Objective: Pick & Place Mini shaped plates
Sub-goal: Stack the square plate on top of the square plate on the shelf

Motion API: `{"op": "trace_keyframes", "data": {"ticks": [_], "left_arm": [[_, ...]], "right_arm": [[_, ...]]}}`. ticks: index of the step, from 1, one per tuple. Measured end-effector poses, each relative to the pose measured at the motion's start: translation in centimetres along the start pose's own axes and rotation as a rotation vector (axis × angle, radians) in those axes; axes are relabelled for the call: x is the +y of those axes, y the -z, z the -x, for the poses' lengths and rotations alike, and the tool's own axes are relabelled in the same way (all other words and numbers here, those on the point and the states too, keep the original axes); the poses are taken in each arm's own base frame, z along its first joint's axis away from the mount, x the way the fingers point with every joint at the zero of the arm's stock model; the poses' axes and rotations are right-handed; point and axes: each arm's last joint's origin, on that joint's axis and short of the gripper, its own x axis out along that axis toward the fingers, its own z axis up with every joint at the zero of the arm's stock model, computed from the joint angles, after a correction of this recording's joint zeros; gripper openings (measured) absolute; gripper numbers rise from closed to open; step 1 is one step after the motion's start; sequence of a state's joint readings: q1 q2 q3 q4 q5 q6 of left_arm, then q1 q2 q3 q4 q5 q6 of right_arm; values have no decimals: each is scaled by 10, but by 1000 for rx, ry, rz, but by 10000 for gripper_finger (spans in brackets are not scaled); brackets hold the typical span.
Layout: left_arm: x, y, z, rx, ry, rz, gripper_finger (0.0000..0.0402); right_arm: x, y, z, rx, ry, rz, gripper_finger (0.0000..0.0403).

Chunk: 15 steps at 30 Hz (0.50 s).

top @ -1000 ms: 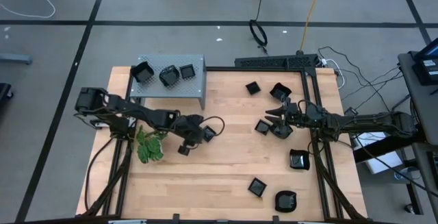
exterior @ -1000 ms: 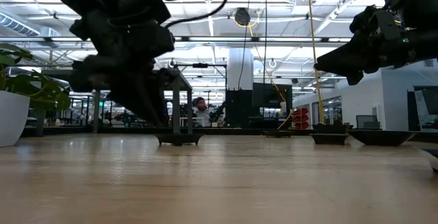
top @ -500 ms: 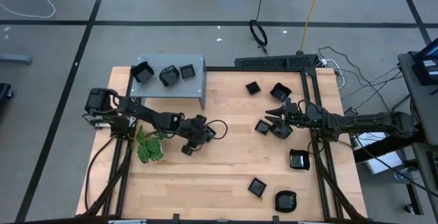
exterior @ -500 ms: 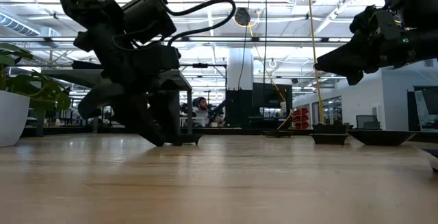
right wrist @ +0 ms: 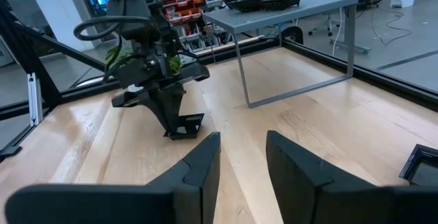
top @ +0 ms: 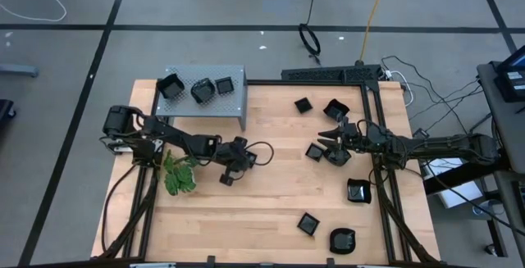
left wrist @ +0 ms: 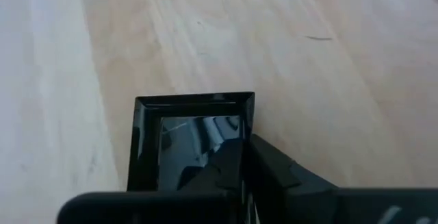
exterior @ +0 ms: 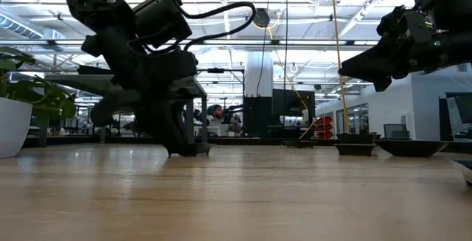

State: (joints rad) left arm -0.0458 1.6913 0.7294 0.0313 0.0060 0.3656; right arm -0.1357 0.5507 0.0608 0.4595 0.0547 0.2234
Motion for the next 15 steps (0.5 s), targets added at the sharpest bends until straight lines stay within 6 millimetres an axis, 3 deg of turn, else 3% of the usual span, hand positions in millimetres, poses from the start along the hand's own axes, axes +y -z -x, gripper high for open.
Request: {"op": "trace_keyframes", "data": {"ticks": [3,8,15], "left_arm": [[3,-10,4,-31,-8,1,13],[18,-44,25,-175,-62,-10,12],[49,-91,76,-348,-237,-46,6]], "right_arm": [[0,0,0,0,0,0,106],[0,0,0,0,0,0,106],[0,0,0,0,0,0,106]]}}
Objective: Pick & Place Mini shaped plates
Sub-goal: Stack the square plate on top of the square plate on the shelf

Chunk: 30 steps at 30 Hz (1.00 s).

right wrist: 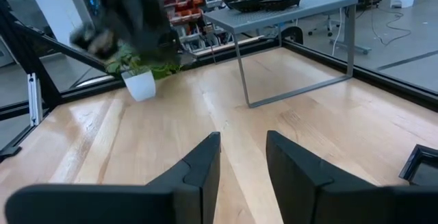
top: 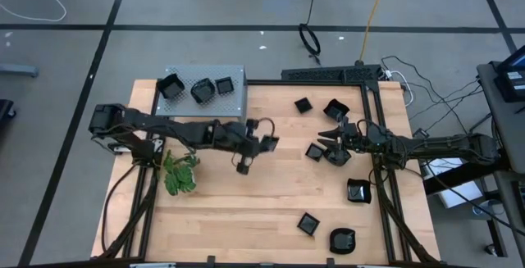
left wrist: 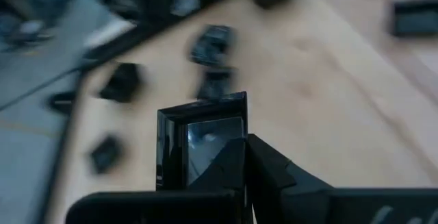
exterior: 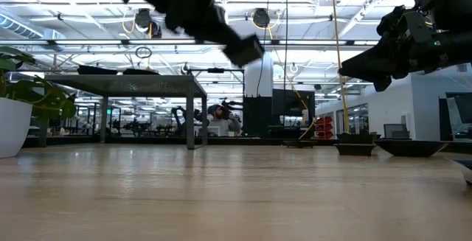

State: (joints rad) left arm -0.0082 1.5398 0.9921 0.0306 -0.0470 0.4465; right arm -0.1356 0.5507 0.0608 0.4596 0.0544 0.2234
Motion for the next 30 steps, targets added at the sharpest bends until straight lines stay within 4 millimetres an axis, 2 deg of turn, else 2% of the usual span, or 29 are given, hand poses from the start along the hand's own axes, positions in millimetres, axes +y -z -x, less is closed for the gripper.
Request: {"op": "trace_keyframes", "data": {"ticks": [5,9,18,23,30], "left_arm": [[41,-19,25,11,-199,44,17],[66,-17,46,99,-330,99,8],[101,21,83,412,-505,282,23],[114,39,91,516,-561,349,25],[126,50,97,565,-533,290,26]], "right_arm": [[0,0,0,1,1,0,106],[0,0,0,1,-2,0,106],[0,0,0,1,-3,0,106],[0,0,0,1,-3,0,106],[0,0,0,1,-3,0,106]]}}
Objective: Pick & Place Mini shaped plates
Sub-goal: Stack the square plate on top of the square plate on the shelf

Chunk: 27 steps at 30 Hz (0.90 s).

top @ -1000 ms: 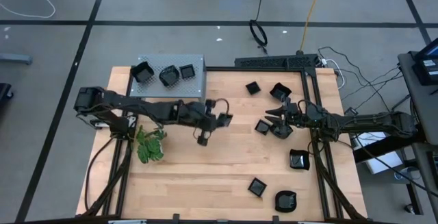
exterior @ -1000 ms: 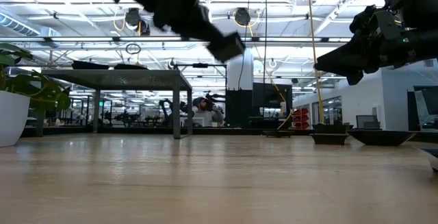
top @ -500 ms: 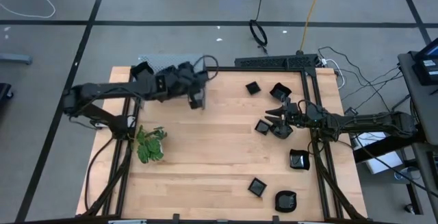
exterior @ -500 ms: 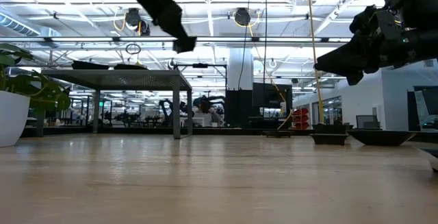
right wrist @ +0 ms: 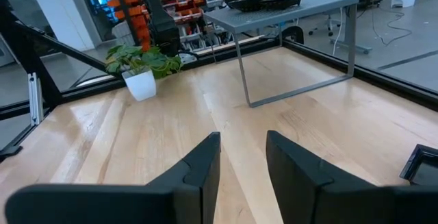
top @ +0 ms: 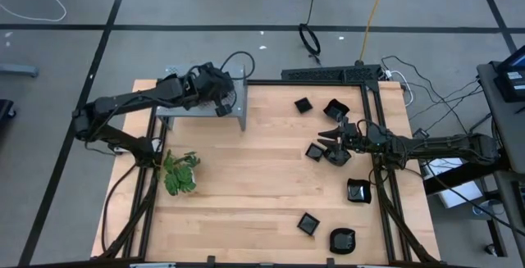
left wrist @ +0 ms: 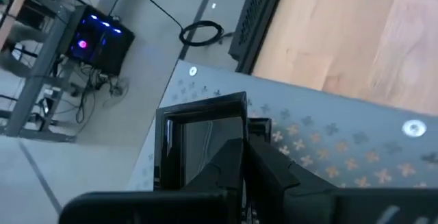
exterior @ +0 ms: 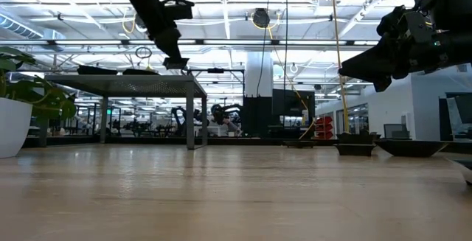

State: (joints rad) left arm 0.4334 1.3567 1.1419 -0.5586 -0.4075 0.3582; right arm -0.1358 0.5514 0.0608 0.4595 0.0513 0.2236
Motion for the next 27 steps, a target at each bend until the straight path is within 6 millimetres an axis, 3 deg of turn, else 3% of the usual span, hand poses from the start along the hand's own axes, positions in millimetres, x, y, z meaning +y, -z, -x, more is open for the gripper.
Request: {"op": "trace_keyframes", "data": {"ticks": [9,20,27], "left_arm": [[4,10,-5,50,66,-48,26],[7,7,-6,11,75,-99,26],[3,7,-23,44,75,-107,26]], "right_arm": [[0,0,0,0,0,0,106],[0,0,0,0,0,0,106],[0,0,0,0,0,0,106]]}}
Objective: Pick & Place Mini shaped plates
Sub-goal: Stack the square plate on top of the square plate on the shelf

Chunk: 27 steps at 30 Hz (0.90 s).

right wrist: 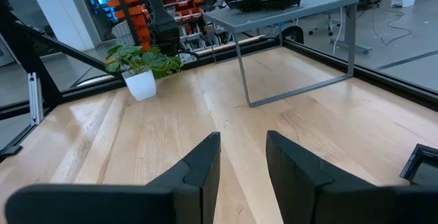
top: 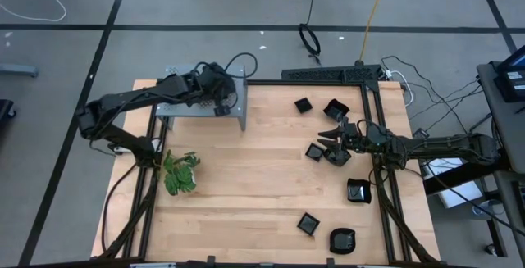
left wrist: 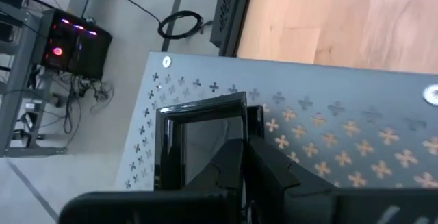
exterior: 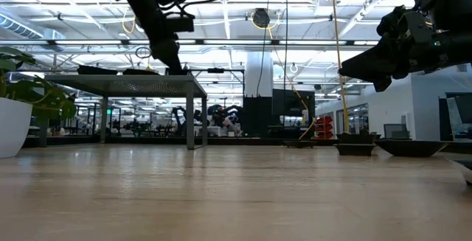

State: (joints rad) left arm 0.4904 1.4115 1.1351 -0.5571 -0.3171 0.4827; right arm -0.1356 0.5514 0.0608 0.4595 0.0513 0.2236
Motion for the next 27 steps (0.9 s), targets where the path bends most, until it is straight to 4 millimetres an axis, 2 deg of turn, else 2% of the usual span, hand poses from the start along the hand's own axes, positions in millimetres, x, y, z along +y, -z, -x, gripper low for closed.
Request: {"op": "trace_keyframes", "data": {"ticks": [17,20,27], "left_arm": [[1,0,-2,11,-25,40,30],[1,0,-2,10,-25,57,50],[1,-1,1,0,-26,22,139]], "right_arm": [[0,0,0,0,0,0,106],[0,0,0,0,0,0,106],[0,0,0,0,0,0,106]]}}
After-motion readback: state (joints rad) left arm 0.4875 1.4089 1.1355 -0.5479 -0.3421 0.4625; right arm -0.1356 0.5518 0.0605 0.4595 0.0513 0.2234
